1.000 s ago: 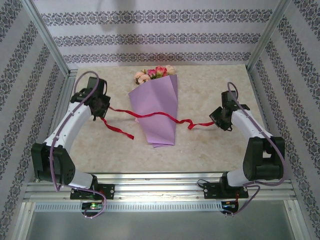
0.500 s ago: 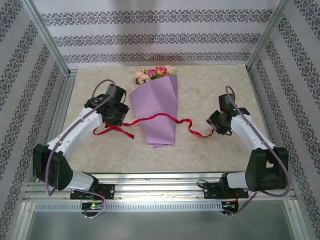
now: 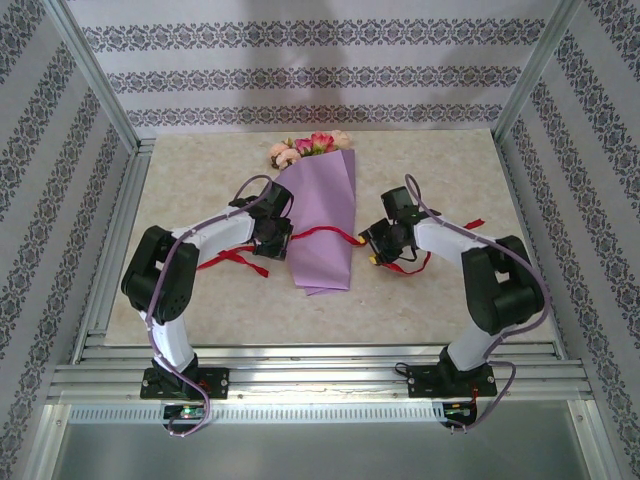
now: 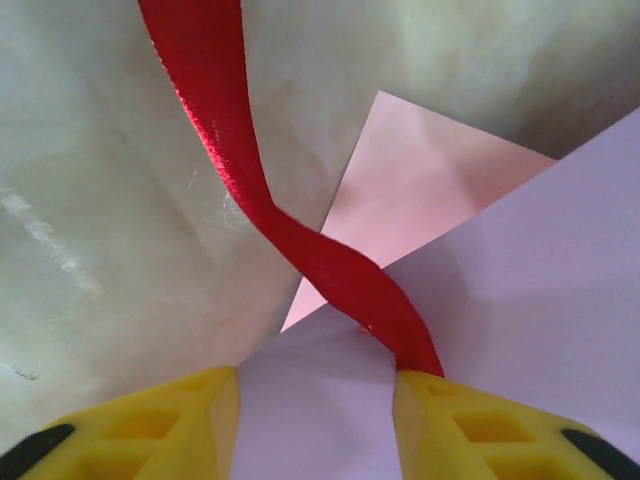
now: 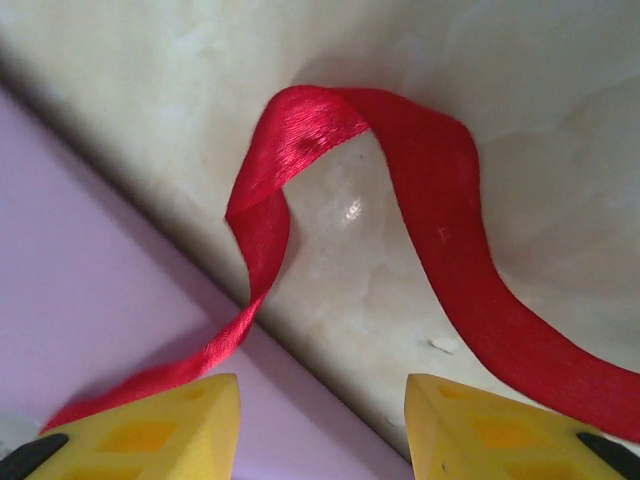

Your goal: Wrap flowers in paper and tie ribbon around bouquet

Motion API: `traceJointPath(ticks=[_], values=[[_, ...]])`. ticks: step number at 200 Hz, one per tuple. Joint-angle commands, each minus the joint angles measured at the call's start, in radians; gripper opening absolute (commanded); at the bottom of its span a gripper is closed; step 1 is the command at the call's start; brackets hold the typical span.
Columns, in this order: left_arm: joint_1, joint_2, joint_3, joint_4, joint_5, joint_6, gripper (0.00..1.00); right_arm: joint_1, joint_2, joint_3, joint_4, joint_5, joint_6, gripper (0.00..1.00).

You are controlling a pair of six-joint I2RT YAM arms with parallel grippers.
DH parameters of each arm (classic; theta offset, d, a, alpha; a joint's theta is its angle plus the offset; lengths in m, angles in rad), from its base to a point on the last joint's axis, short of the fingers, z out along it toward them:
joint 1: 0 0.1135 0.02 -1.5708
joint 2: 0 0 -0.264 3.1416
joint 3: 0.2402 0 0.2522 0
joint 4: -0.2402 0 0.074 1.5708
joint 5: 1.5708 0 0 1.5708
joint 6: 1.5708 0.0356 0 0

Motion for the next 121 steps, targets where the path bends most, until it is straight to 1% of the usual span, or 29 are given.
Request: traceJointPath(ticks=[1, 20, 31, 41, 45, 51, 61, 71, 82, 92, 107, 121], values=[[0.015, -0.002, -0.013, 0.051, 0.011, -0.035, 0.36, 0.006, 0.049, 0.001, 0.100, 0.003, 0.158, 0.48], [0.015, -0.032, -0.035, 0.047, 0.010, -0.024, 0.28, 0.000, 0.104, 0.028, 0.114, 0.008, 0.158, 0.48], [0.015, -0.061, -0.051, 0.039, 0.006, -0.023, 0.28, 0.000, 0.125, 0.037, 0.126, 0.010, 0.160, 0.47], [0.015, -0.089, -0.066, 0.038, 0.003, -0.028, 0.28, 0.000, 0.140, 0.039, 0.140, 0.011, 0.163, 0.43], [0.015, -0.098, -0.071, 0.034, 0.000, -0.029, 0.28, 0.000, 0.145, 0.040, 0.145, 0.009, 0.165, 0.39], [0.015, -0.110, -0.079, 0.029, -0.005, -0.034, 0.29, 0.000, 0.148, 0.039, 0.148, 0.010, 0.166, 0.35], [0.018, -0.123, -0.092, 0.028, -0.012, -0.040, 0.33, 0.003, 0.148, 0.033, 0.155, 0.012, 0.166, 0.30], [0.025, -0.126, -0.104, 0.032, -0.013, -0.044, 0.40, 0.003, 0.144, 0.028, 0.156, 0.012, 0.164, 0.20], [0.035, -0.117, -0.116, 0.048, 0.000, -0.049, 0.45, 0.005, 0.135, 0.022, 0.153, 0.015, 0.159, 0.14], [0.048, -0.107, -0.120, 0.060, 0.008, -0.051, 0.47, 0.004, 0.124, 0.016, 0.145, 0.021, 0.155, 0.09], [0.063, -0.086, -0.117, 0.059, 0.012, -0.047, 0.47, 0.002, 0.106, 0.004, 0.142, 0.026, 0.149, 0.00], [0.075, -0.063, -0.113, 0.067, 0.025, -0.041, 0.46, 0.002, 0.092, 0.003, 0.131, 0.030, 0.138, 0.00]])
